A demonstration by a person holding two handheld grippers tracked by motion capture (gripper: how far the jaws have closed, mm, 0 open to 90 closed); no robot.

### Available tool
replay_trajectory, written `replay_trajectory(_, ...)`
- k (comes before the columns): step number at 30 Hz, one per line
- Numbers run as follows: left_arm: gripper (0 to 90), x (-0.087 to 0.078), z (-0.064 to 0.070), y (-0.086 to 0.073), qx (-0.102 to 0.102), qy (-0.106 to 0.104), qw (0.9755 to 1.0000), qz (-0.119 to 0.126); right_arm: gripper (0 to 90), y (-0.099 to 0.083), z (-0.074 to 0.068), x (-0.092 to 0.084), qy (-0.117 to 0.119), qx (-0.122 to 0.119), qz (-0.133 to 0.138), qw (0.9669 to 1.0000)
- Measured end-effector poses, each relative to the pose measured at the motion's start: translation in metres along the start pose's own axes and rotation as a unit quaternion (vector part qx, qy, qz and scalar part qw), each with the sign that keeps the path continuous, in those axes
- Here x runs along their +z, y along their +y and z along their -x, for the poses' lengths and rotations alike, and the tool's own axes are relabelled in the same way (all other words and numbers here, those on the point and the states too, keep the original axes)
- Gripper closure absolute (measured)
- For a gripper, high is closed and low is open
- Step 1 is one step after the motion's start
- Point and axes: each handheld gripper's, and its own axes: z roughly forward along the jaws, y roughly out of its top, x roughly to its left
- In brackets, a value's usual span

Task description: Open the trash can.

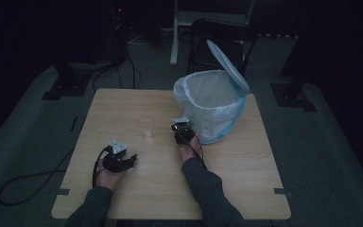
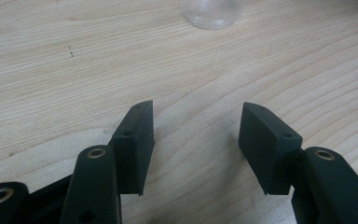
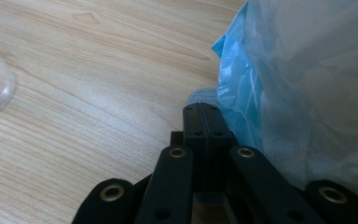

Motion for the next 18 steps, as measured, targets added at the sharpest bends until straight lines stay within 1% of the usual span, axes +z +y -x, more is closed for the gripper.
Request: replay_trajectory(18, 46.1, 0.0002, 0.0001, 0.0003, 0.001, -0.001, 1.0, -0.001, 90.0, -0.0005, 0.0001, -0.0001, 0.002, 0.001, 0.001, 1.0)
